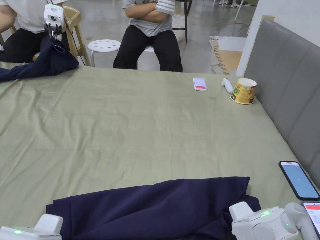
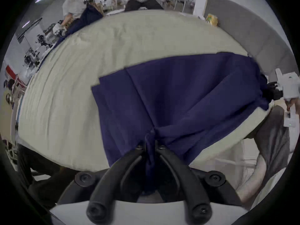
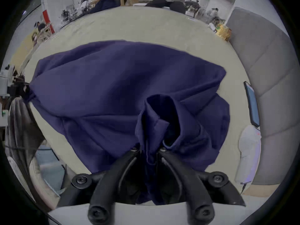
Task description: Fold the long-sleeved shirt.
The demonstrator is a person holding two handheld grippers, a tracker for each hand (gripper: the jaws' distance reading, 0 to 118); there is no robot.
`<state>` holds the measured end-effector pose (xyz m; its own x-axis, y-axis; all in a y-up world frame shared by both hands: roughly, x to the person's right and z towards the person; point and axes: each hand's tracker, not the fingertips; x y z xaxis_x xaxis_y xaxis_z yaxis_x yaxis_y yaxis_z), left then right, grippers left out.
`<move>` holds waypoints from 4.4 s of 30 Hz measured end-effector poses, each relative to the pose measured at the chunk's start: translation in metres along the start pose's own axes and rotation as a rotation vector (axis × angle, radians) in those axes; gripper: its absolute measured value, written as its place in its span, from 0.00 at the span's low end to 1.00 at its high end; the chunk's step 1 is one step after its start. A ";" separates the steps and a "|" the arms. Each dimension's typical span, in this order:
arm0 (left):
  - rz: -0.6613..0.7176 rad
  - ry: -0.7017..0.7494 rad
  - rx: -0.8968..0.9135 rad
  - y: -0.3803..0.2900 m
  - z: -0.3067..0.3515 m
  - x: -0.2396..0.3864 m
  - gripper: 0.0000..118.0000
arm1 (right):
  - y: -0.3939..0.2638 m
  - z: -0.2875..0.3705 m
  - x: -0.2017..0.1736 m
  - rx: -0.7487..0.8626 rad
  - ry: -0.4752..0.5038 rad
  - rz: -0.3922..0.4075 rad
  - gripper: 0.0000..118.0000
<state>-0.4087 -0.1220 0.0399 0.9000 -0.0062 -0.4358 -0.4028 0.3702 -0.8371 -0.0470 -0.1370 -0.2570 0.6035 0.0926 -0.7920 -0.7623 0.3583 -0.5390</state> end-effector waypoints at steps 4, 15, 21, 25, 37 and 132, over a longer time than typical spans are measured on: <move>0.046 -0.010 0.021 0.003 -0.005 -0.011 0.10 | 0.003 0.011 0.010 0.010 0.020 -0.032 0.10; 0.242 -0.209 0.340 -0.016 0.097 -0.050 0.89 | -0.013 0.107 0.032 0.300 0.134 -0.256 1.00; 0.306 -0.151 0.435 0.001 0.148 -0.053 0.57 | 0.015 0.174 0.043 0.502 0.004 -0.286 0.48; 0.292 -0.129 0.395 0.008 0.130 -0.055 0.04 | 0.025 0.175 0.038 0.508 0.007 -0.289 0.00; 0.670 -0.519 0.262 -0.011 0.039 -0.120 0.90 | 0.021 0.164 0.011 0.450 0.082 -0.257 0.00; 0.214 -1.005 0.315 0.142 0.065 0.094 0.85 | -0.070 0.167 0.065 0.428 0.054 -0.493 0.00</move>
<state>-0.3708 -0.0096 -0.0981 0.5979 0.8010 0.0286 -0.6368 0.4964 -0.5899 0.0844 -0.0004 -0.2229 0.8375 -0.2197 -0.5003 -0.2319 0.6862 -0.6895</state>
